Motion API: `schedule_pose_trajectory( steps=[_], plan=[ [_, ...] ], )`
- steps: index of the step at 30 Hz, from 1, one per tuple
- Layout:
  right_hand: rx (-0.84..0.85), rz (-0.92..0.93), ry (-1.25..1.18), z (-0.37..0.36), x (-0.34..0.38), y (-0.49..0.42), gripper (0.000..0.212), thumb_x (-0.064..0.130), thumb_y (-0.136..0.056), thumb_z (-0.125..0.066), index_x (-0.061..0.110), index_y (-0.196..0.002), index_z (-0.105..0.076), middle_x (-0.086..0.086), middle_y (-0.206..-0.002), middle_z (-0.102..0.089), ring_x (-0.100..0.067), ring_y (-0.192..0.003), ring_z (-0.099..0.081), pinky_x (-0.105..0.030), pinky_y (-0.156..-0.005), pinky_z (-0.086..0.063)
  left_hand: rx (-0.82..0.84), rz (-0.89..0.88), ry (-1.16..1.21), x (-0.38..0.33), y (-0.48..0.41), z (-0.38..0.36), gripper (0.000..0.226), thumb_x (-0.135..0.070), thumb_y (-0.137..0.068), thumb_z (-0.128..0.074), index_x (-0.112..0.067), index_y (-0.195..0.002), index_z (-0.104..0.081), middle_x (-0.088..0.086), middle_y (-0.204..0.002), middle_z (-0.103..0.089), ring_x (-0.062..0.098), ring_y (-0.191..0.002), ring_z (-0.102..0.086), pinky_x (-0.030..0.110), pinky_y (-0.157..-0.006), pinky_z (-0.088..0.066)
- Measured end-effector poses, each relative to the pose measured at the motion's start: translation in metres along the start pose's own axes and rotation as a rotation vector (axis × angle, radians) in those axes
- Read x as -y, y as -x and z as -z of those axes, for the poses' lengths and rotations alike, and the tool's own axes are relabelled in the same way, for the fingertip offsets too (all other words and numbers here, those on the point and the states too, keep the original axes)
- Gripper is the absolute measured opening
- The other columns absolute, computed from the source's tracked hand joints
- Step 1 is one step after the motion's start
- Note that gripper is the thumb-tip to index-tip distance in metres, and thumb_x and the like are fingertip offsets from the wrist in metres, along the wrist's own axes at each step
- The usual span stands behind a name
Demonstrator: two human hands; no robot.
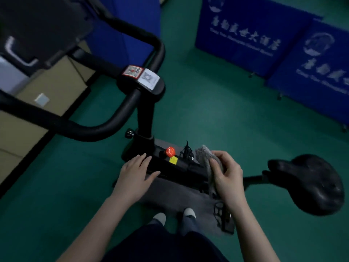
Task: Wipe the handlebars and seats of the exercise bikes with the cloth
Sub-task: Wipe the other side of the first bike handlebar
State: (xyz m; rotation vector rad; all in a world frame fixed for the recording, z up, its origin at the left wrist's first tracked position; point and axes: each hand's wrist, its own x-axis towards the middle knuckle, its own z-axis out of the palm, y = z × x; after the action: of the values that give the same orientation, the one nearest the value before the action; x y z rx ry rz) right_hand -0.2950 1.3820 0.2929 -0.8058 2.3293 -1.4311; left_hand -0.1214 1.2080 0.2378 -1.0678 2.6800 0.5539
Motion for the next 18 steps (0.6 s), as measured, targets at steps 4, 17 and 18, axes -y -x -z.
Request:
schedule_pose_trajectory(
  steps=[4, 17, 18],
  plan=[
    [0.161, 0.137, -0.026, 0.008, 0.014, -0.035, 0.021, 0.009, -0.091, -0.059, 0.03, -0.089, -0.064, 0.021, -0.084, -0.067, 0.002, -0.082, -0.063, -0.012, -0.07, -0.046, -0.104, 0.173, 0.089, -0.008, 0.015, 0.001, 0.072, -0.064, -0.092, -0.025, -0.023, -0.151, -0.021, -0.003, -0.158, -0.018, 0.014, -0.146, -0.013, 0.035, -0.118, -0.013],
    [0.535, 0.454, -0.25, -0.042, 0.114, -0.086, 0.02, 0.005, -0.092, -0.058, 0.022, -0.095, -0.067, 0.017, -0.087, -0.068, 0.0, -0.085, -0.063, -0.012, -0.074, -0.044, -0.491, 0.58, 0.231, 0.007, 0.068, 0.047, 0.069, -0.058, -0.09, -0.034, -0.02, -0.148, -0.031, -0.003, -0.153, -0.03, 0.015, -0.141, -0.025, 0.032, -0.114, -0.016],
    [0.552, 0.463, -0.265, -0.05, 0.123, -0.087, 0.02, 0.005, -0.092, -0.058, 0.024, -0.095, -0.067, 0.018, -0.088, -0.068, -0.001, -0.086, -0.063, -0.013, -0.075, -0.045, -0.511, 0.597, 0.238, 0.014, 0.069, 0.053, 0.07, -0.059, -0.089, -0.032, -0.02, -0.148, -0.031, -0.003, -0.153, -0.031, 0.015, -0.141, -0.025, 0.033, -0.115, -0.017]
  ],
)
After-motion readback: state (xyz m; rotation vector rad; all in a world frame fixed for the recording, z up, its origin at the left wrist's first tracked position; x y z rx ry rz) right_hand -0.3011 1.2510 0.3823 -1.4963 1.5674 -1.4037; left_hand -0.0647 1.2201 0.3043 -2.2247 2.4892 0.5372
